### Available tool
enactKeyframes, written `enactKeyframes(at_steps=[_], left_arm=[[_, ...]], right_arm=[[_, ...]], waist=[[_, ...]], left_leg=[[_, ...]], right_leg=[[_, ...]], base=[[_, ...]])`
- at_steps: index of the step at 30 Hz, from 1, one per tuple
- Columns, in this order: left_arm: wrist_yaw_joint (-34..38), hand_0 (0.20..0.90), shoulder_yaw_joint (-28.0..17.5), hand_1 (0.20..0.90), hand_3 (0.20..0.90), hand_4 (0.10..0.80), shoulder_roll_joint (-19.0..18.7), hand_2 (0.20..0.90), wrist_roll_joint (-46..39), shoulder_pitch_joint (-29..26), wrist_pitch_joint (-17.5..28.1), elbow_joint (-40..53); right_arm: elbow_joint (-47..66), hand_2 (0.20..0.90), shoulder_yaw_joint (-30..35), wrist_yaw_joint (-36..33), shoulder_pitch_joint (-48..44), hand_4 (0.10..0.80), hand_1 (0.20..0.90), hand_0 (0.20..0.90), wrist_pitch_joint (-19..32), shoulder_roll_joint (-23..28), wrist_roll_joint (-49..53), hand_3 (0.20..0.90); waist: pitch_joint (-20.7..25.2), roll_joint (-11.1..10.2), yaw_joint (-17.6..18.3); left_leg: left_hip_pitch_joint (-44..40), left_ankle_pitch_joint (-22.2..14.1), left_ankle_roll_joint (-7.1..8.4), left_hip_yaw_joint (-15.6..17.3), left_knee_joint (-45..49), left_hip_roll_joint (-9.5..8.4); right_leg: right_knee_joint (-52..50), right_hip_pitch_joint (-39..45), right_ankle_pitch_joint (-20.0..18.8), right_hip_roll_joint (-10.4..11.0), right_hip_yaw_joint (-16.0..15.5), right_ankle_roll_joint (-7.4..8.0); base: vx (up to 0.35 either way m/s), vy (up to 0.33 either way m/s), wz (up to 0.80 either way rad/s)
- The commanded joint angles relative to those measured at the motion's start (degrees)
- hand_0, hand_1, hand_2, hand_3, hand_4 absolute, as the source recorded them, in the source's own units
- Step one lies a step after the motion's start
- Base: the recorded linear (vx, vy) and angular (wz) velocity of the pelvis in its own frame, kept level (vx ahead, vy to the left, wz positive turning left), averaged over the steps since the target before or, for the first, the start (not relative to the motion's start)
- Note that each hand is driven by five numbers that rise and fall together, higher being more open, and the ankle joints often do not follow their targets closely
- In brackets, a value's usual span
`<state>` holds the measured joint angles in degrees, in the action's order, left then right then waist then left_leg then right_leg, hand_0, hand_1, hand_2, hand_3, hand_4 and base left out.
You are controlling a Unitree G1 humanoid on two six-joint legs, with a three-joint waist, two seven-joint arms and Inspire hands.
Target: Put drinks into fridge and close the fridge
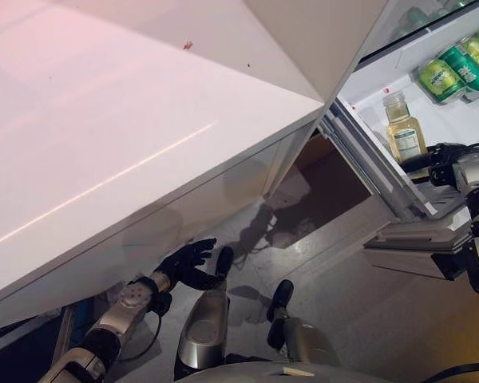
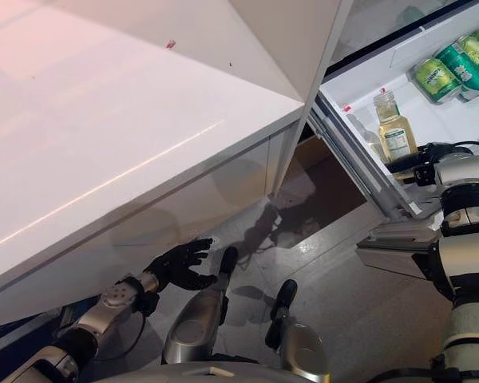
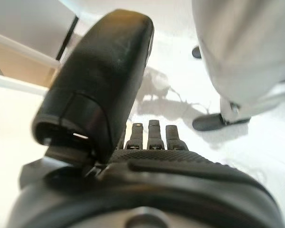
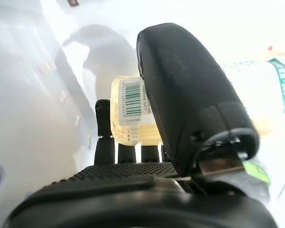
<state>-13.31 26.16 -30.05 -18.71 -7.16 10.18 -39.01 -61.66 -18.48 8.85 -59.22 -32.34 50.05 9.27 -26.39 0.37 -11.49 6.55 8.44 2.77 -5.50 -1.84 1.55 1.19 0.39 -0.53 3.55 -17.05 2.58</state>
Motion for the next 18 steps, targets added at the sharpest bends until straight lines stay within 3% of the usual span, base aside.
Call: enactKeyframes(at_steps=[1,2,3,18], left_arm=[[0.77,0.900,-1.69,0.900,0.900,0.800,-0.77,0.900,3.37,3.33,2.29,0.27],[0.78,0.900,-1.69,0.900,0.900,0.800,-0.75,0.900,3.38,3.33,2.30,0.26],[1.19,0.900,-1.84,0.900,0.900,0.800,-0.80,0.900,3.85,3.32,2.19,-0.07],[2.73,0.900,-3.97,0.900,0.900,0.800,-0.13,0.900,4.68,2.31,1.07,-3.07]], right_arm=[[0.30,0.512,-4.50,-0.96,-6.39,0.347,0.512,0.512,-0.70,10.91,-6.48,0.447],[0.29,0.738,-4.53,-0.94,-6.43,0.611,0.738,0.738,-0.70,10.92,-6.49,0.711],[0.21,0.900,-4.88,-0.97,-6.59,0.800,0.900,0.900,-0.68,10.99,-6.39,0.900],[1.89,0.900,-8.06,0.84,-9.10,0.800,0.900,0.900,-0.75,10.13,-9.97,0.900]], waist=[[1.56,-0.80,1.51],[1.56,-0.79,1.51],[1.39,-0.69,1.49],[0.43,-1.01,1.14]], left_leg=[[1.04,-9.86,-4.52,3.95,7.64,-4.33],[1.05,-9.87,-4.52,3.96,7.65,-4.33],[1.18,-9.86,-4.51,3.98,7.76,-4.29],[1.55,-9.82,-4.28,4.25,7.79,-4.28]], right_leg=[[-12.79,-6.75,5.69,-1.85,2.68,-2.54],[-12.80,-6.76,5.69,-1.85,2.69,-2.54],[-12.91,-6.91,5.68,-1.79,2.69,-2.51],[-12.89,-7.25,5.56,-1.56,2.43,-2.36]], base=[[-0.018,0.001,-0.08],[-0.017,0.007,-0.07],[-0.017,0.012,-0.05],[-0.001,0.001,0.00]])
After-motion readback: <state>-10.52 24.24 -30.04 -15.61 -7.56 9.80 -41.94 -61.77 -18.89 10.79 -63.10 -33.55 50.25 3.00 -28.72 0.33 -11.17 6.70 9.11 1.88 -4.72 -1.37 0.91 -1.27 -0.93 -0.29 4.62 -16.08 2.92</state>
